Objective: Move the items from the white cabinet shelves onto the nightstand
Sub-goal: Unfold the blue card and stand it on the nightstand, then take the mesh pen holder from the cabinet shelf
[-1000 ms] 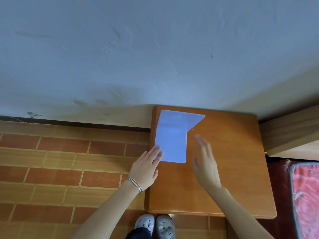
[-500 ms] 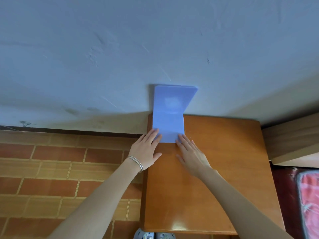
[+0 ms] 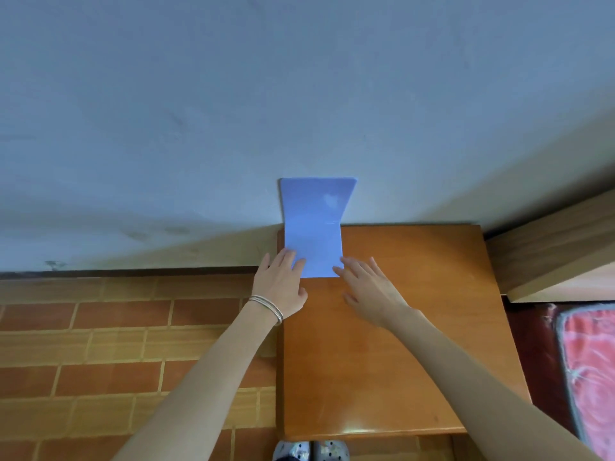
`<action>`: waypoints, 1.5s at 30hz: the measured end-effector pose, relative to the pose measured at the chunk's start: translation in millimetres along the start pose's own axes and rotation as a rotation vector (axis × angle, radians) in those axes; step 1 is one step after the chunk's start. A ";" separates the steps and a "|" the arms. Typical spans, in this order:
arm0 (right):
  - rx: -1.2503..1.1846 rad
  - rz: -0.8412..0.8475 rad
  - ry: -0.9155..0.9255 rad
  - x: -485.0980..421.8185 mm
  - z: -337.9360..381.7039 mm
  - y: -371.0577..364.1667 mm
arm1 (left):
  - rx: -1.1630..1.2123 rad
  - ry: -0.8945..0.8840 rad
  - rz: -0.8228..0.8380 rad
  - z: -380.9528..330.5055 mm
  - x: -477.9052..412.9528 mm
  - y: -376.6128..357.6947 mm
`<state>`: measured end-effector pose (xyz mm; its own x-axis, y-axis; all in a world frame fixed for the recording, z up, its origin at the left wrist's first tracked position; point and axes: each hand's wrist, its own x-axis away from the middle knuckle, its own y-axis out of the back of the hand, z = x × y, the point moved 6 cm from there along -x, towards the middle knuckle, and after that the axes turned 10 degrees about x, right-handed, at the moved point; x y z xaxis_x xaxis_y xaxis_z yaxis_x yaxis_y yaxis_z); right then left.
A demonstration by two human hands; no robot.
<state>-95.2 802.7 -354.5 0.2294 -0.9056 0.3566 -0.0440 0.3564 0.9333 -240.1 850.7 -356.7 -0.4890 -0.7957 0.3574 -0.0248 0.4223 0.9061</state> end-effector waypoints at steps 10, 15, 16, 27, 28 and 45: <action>0.039 -0.396 -0.277 200.9 -59.2 194.5 | 0.112 -0.480 -0.410 -146.3 99.9 211.0; 0.067 -0.566 -0.546 348.9 -58.4 258.8 | 0.147 -0.780 -0.406 -239.0 169.7 263.8; 0.075 -0.595 -0.592 376.5 -51.5 263.9 | 0.147 -0.844 -0.387 -257.6 185.4 267.4; 0.136 -0.397 -1.329 622.6 118.2 204.8 | 0.055 -1.641 -0.128 -399.6 363.2 233.1; 0.125 -0.337 -1.398 639.5 143.7 195.2 | 0.034 -1.712 -0.090 -408.2 384.1 224.2; -0.192 0.177 -2.505 771.1 682.7 183.3 | 0.023 -2.878 0.598 -310.4 890.3 108.7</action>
<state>-590.1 12.8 120.2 -0.7466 0.6584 -0.0955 0.1452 0.3014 0.9424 -407.5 53.4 130.2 0.3042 0.8770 -0.3718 0.3473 0.2614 0.9006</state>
